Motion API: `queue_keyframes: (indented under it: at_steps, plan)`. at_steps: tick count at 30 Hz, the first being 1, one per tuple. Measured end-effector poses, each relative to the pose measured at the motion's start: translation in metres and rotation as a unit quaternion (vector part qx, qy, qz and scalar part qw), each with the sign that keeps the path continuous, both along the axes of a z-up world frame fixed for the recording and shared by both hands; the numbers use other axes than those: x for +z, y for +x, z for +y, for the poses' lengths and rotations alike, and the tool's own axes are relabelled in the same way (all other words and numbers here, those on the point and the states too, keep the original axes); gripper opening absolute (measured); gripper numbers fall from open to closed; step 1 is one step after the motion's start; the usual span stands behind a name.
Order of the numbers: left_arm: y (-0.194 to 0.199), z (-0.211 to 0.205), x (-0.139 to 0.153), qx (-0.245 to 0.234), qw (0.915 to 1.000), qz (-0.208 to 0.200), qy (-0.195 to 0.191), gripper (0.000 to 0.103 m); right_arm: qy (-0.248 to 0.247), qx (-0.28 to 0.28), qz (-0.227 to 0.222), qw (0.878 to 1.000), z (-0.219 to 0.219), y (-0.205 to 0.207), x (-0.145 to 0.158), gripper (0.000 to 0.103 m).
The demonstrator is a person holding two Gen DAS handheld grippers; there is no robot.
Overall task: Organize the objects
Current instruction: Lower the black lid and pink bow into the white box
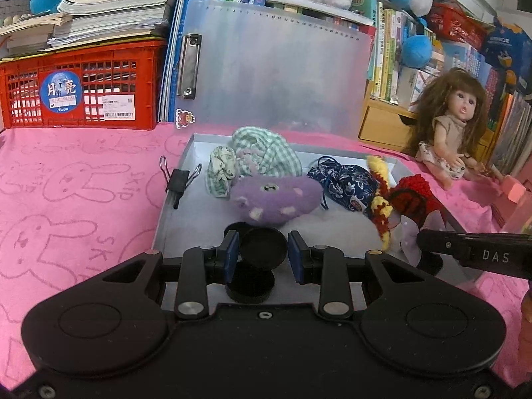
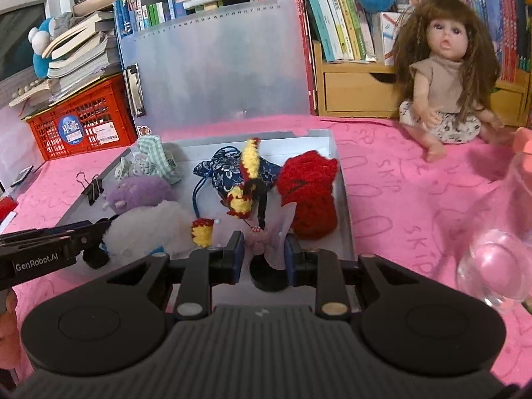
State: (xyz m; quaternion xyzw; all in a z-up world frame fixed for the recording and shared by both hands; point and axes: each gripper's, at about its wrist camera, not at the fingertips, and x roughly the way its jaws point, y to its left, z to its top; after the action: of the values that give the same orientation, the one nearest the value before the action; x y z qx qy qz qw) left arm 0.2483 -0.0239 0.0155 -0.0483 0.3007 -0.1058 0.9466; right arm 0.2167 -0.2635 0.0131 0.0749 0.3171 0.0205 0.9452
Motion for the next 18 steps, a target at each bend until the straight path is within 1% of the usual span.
queue_keyframes:
  at_steps: [11, 16, 18]
  plan:
    - [0.034, -0.001, -0.006, 0.015, 0.9998, 0.013, 0.005, 0.030, 0.048, 0.002, 0.013, 0.999, -0.012, 0.033, -0.002, 0.030]
    - [0.040, -0.004, -0.010, 0.014, 0.9998, 0.014, 0.010, 0.030, 0.052, 0.007, 0.016, 0.999, -0.012, 0.041, -0.005, 0.030]
    - [0.038, -0.005, -0.012, 0.013, 0.9998, 0.008, 0.015, 0.030, 0.053, 0.008, 0.016, 0.998, -0.011, 0.041, -0.006, 0.030]
